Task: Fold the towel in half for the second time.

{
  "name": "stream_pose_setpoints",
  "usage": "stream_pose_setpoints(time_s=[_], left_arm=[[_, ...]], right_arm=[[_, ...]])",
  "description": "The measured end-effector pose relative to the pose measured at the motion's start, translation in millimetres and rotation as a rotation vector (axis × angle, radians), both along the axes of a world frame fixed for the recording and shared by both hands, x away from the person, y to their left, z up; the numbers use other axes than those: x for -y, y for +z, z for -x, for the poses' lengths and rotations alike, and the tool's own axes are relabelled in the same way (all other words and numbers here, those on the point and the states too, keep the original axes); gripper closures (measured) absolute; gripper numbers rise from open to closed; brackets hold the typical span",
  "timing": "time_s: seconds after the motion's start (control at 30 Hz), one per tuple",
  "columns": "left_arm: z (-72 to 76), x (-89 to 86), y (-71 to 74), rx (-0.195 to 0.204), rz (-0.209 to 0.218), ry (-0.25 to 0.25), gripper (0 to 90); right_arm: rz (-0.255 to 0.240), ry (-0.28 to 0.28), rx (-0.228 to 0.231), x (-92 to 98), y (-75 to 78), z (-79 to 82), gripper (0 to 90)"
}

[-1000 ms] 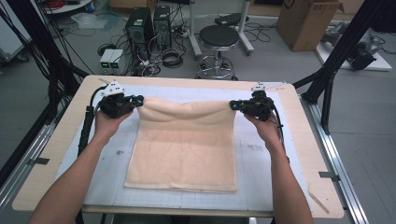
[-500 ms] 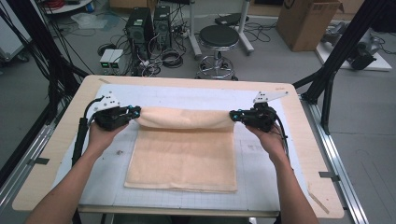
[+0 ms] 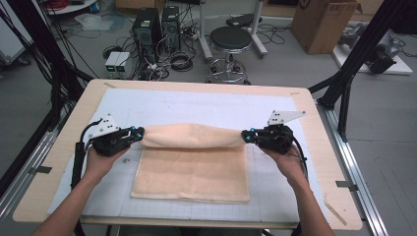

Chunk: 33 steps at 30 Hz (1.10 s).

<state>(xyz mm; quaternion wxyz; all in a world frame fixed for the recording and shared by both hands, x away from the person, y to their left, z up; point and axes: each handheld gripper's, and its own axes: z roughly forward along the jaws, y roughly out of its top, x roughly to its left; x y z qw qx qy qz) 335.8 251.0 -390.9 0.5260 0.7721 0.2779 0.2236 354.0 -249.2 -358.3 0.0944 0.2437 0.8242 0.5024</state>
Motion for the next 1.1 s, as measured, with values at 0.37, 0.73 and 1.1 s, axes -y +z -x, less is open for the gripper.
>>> stream_pose_setpoints(time_s=[0.37,0.73,1.1], left_arm=[[45.4,-5.9,-12.7,0.003,0.014,-0.05,84.8],[76.5,-11.1,-23.7,-0.03,0.019,-0.1,84.7],[99.4,-13.7,-30.8,-0.03,-0.004,-0.13,84.4]], right_arm=[[0.044,0.053,0.013,-0.5,-12.9,43.7,86.0],[0.061,0.076,0.001,1.6,-29.6,74.4,86.0],[0.086,0.111,0.008,-0.6,-39.0,99.6,85.7]])
